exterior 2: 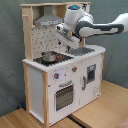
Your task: Play with the kitchen
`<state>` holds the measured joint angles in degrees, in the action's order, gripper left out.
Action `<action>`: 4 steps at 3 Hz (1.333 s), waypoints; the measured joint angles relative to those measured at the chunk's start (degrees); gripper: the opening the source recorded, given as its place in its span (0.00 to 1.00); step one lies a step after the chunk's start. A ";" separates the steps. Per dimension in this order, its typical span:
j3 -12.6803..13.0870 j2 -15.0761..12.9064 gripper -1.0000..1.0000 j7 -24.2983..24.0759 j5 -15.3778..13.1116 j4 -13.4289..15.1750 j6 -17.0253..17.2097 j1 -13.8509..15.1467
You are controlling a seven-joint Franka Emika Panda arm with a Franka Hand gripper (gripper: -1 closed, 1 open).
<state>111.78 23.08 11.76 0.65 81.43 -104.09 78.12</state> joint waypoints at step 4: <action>15.55 3.40 1.00 12.32 1.95 -9.19 2.53 17.13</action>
<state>127.33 26.48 24.08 2.60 72.23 -101.56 95.24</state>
